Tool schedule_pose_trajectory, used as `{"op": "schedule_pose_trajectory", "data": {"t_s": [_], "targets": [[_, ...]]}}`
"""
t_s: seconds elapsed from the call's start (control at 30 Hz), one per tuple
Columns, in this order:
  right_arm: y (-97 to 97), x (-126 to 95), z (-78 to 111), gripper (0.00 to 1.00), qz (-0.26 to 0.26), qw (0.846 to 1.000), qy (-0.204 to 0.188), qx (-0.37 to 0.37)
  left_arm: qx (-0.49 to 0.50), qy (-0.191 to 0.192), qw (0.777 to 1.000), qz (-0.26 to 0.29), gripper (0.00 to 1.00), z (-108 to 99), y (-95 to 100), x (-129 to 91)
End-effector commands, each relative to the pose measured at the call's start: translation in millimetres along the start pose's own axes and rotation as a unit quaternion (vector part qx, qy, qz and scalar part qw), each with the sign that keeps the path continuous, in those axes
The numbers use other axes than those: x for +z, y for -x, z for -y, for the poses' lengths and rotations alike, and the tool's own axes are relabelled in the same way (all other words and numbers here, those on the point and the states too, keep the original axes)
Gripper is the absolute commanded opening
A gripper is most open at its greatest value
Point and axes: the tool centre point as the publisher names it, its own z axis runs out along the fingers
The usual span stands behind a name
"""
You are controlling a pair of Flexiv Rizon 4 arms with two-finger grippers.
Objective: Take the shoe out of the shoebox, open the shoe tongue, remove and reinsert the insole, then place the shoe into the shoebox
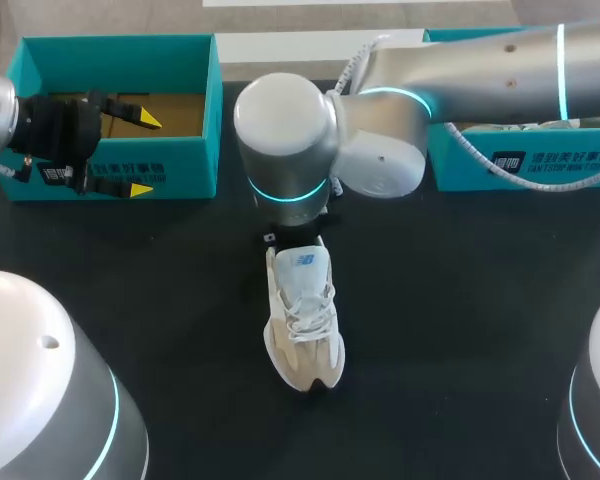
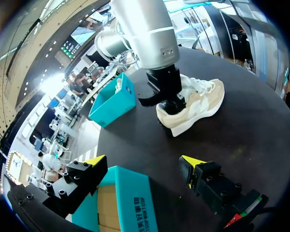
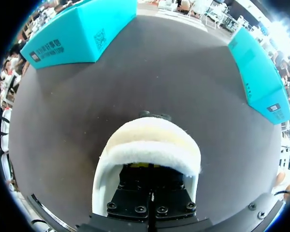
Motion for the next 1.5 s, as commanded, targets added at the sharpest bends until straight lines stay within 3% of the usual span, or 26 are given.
{"op": "schedule_pose_trajectory", "data": {"t_s": [0.03,0.17,0.27,0.3,0.77,0.87,1.13,1.5], "targets": [[4.1,-7,3.7,0.00,0.007,1.000,-0.025,-0.005,0.000,0.001,1.000,-0.001,1.00,0,0.2,0],[9.4,-26,13.9,0.00,0.009,0.998,-0.069,-0.006,0.000,0.001,1.000,-0.001,1.00,0,0.2,0],[7.9,-41,22.3,0.00,-0.022,0.991,-0.131,-0.030,0.000,0.001,1.000,-0.001,1.00,0,0.2,0],[8.7,-49,23.1,0.00,-0.006,0.992,-0.121,-0.028,0.000,0.001,1.000,-0.001,1.00,0,0.2,0],[8.7,-49,23.1,0.00,-0.006,0.992,-0.121,-0.028,0.000,0.001,1.000,-0.001,1.00,0,0.2,0],[10.2,-47,23.2,0.00,0.010,0.985,-0.168,0.036,0.000,0.001,1.000,-0.001,1.00,0,0.2,0],[8.5,-56,38.5,0.00,-0.007,0.973,-0.211,0.099,0.000,0.001,1.000,-0.001,1.00,0,0.2,0],[9.4,-58,44.6,0.00,-0.010,0.971,-0.212,0.107,0.000,0.001,1.000,-0.001,1.00,0,0.2,0]]}}
